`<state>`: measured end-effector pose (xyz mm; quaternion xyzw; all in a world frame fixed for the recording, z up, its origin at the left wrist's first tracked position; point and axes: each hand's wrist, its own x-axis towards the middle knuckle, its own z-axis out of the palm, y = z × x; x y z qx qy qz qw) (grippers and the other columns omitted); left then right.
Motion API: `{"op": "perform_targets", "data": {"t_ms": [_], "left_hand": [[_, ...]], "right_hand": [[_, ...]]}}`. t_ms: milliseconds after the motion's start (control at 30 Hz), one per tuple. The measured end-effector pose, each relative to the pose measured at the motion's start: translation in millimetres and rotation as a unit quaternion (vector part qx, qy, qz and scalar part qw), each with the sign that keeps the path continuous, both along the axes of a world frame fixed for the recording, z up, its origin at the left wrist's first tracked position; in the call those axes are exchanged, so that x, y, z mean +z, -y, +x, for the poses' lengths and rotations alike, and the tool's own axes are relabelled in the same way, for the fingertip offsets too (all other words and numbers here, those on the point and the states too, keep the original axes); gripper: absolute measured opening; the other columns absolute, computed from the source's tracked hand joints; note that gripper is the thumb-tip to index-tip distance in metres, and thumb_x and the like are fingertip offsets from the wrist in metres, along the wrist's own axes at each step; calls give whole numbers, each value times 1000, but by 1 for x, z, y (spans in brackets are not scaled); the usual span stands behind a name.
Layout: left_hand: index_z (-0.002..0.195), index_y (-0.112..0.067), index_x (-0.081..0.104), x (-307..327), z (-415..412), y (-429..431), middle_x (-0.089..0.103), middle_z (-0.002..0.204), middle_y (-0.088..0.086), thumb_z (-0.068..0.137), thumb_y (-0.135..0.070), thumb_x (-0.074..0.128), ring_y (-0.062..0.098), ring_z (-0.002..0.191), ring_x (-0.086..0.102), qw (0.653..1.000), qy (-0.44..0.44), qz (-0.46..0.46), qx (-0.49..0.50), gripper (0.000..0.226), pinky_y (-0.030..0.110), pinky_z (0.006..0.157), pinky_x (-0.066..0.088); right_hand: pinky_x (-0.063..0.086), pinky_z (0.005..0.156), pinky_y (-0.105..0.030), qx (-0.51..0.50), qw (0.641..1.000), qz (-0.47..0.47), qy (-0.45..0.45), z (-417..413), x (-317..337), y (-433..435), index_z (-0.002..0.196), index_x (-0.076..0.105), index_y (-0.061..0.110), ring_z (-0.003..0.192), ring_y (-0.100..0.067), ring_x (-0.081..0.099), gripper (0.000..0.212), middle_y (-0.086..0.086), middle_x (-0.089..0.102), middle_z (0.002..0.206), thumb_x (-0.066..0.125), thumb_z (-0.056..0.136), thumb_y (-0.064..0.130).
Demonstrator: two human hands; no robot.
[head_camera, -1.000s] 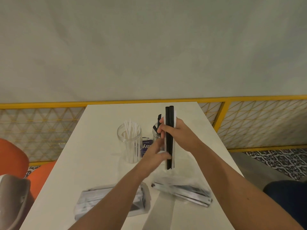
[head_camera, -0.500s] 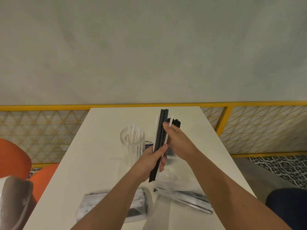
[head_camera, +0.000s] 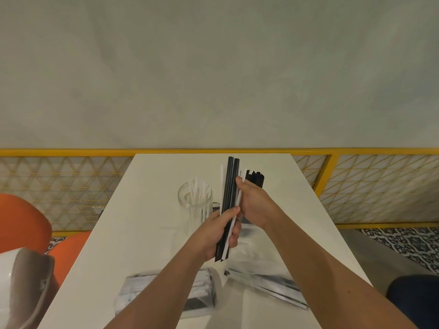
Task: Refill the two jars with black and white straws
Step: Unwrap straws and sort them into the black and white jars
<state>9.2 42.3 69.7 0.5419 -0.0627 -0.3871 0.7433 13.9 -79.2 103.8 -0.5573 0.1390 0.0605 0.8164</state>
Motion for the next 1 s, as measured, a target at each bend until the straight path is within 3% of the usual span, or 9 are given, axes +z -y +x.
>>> {"op": "perform_targets", "data": {"t_ms": [100, 267, 367, 533, 600, 767, 867, 1000], "left_hand": [[81, -9, 54, 1, -1, -1, 48, 51, 3, 96, -26, 47, 10, 36, 38, 1000, -1, -5, 10, 24, 18, 36, 33], [103, -1, 57, 0, 0, -4, 61, 63, 10, 97, -21, 44, 16, 41, 45, 996, 77, 37, 38, 25, 23, 41, 39], [110, -1, 58, -1, -1, -5, 67, 72, 14, 98, -15, 40, 19, 47, 55, 993, 91, 28, 71, 26, 26, 47, 48], [103, 4, 65, -6, 11, -18, 71, 90, 23, 96, -10, 43, 30, 77, 70, 987, 73, 14, 142, 27, 30, 64, 58], [92, -2, 66, -8, 18, -25, 70, 78, 12, 94, -11, 49, 19, 69, 69, 977, 77, 40, 193, 19, 25, 59, 57], [93, -4, 59, -14, 36, -50, 70, 72, 9, 94, -10, 52, 23, 64, 69, 963, 60, 28, 262, 9, 35, 66, 58], [97, -5, 59, -16, 39, -62, 64, 69, 10, 94, -14, 52, 20, 49, 59, 959, 65, 45, 274, 12, 28, 50, 52], [99, -8, 61, -19, 38, -67, 53, 58, 3, 96, -22, 51, 14, 43, 45, 964, 80, 67, 244, 18, 24, 47, 43]], "right_hand": [[55, 66, -31, -10, 1000, -9, 2, 3, -3, -3, 120, 54, 10, 85, -20, 64, 32, -8, 65, 97, 38, 100, 30], [52, 76, -37, -65, 992, -105, 8, 5, -3, -10, 95, 60, 19, 77, -17, 63, 24, -3, 65, 85, 38, 100, 27], [49, 62, -27, -100, 983, -153, -2, 11, -2, -14, 96, 54, 12, 72, -17, 59, 17, -2, 59, 79, 40, 99, 21], [56, 58, -24, -148, 981, -124, 29, 23, 6, -23, 99, 48, 8, 61, -18, 64, 14, -8, 61, 72, 36, 101, 16], [57, 57, -24, -168, 980, -90, 64, 29, 13, -25, 101, 47, 7, 59, -18, 63, 14, -9, 59, 71, 35, 101, 15], [57, 73, -28, -223, 959, -10, 176, 52, 30, -25, 91, 48, 13, 60, -17, 64, 19, -7, 57, 69, 32, 102, 17], [54, 81, -27, -239, 943, 10, 231, 67, 34, -28, 91, 47, 17, 67, -17, 63, 22, -7, 58, 72, 29, 103, 15], [41, 97, -35, -218, 941, -87, 243, 83, 18, -42, 94, 45, 27, 93, -24, 62, 20, -4, 64, 83, 28, 103, 23]]}}
